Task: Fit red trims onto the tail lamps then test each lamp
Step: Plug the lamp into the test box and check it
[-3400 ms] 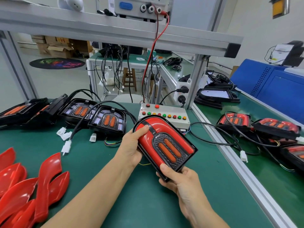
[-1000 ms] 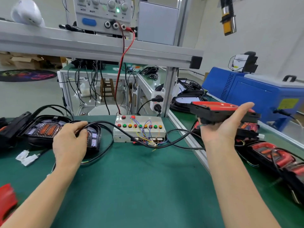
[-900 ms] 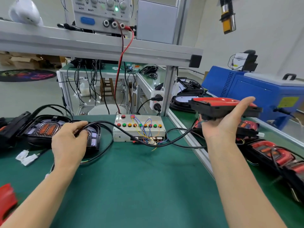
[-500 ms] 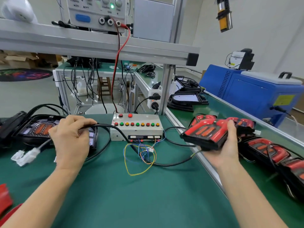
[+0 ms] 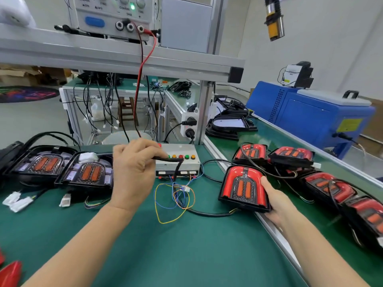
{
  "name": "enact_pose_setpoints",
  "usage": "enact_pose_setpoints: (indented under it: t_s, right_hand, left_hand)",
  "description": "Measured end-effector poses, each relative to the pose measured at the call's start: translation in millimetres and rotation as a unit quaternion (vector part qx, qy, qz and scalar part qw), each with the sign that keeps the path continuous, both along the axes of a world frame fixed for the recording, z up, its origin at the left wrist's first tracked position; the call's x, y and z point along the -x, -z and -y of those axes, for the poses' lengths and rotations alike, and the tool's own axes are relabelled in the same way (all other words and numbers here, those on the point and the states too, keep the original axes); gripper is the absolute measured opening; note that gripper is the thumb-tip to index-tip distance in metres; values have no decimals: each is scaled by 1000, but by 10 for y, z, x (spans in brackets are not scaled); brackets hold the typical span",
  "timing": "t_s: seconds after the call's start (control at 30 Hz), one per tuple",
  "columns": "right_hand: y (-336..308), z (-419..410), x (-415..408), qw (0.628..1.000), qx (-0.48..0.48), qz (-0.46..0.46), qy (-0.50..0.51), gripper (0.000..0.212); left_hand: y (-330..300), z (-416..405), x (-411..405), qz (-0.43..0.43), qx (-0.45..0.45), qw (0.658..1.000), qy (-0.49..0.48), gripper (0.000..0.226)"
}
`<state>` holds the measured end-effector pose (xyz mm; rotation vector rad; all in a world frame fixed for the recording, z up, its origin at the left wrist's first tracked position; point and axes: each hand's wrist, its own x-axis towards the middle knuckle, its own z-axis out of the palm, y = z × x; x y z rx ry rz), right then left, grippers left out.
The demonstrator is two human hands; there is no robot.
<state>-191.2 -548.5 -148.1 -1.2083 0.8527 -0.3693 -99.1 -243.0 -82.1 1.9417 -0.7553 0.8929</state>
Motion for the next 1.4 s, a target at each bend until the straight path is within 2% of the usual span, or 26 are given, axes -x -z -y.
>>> enact_pose_setpoints:
  t_s: [0.1, 0.23, 0.3, 0.4, 0.47, 0.53, 0.63, 0.7, 0.77, 0.93, 1.03, 1.13, 1.17, 1.2, 1.33, 1.4]
  right_hand:
    - [-62, 46, -5, 991, 106, -77, -12, 43]
    - [-127, 97, -20, 946, 272, -172, -49, 54]
    - [-168, 104, -17, 897, 362, -241, -84, 54]
    - [-236, 51, -19, 783, 512, -339, -97, 56]
    - [-301, -71, -24, 757, 568, -315, -79, 53]
    - [-382, -245, -42, 760, 602, -233, -74, 53]
    - [-537, -608, -64, 786, 604, -76, -112, 37]
    - [-604, -897, -61, 805, 563, 11, -184, 23]
    - [-623, -1175, -62, 811, 513, 62, -275, 18]
    - [-495, -1678, -155, 809, 411, 69, -415, 31]
    - [-445, -1822, -202, 798, 399, 65, -446, 21]
    - [-449, -1815, -222, 818, 346, 60, -456, 14]
    - [-464, -1787, -219, 821, 334, 66, -459, 9]
    - [-481, -1747, -218, 824, 326, 73, -457, 4]
    - [-538, -1516, -207, 870, 308, 106, -371, 10]
    - [-541, -1413, -192, 894, 280, 115, -330, 12]
  left_hand:
    - [38, 50, 24, -34, 12, 999, 18, 28]
    - [47, 34, -1, -115, 81, 989, 54, 33]
    - [27, 21, -18, -156, 106, 980, 57, 36]
    - [2, 11, -71, -237, 147, 958, 71, 38]
    - [-28, -2, -97, -298, 202, 927, 101, 44]
    - [-63, -23, -124, -346, 245, 899, 115, 43]
    - [-112, -42, -188, -440, 282, 844, 121, 40]
    - [-134, -44, -223, -494, 309, 802, 131, 43]
    - [-161, -41, -242, -527, 338, 766, 143, 45]
    - [-200, 10, -229, -584, 404, 682, 176, 37]
    - [-230, 104, -191, -599, 423, 651, 198, 35]
    - [-242, 177, -155, -592, 461, 626, 213, 35]
    - [-234, 185, -150, -585, 462, 629, 219, 33]
    - [-217, 186, -150, -577, 447, 648, 219, 28]
    - [20, 204, -185, -524, 227, 813, 114, 18]
    - [199, 245, -166, -509, 110, 849, 93, 17]
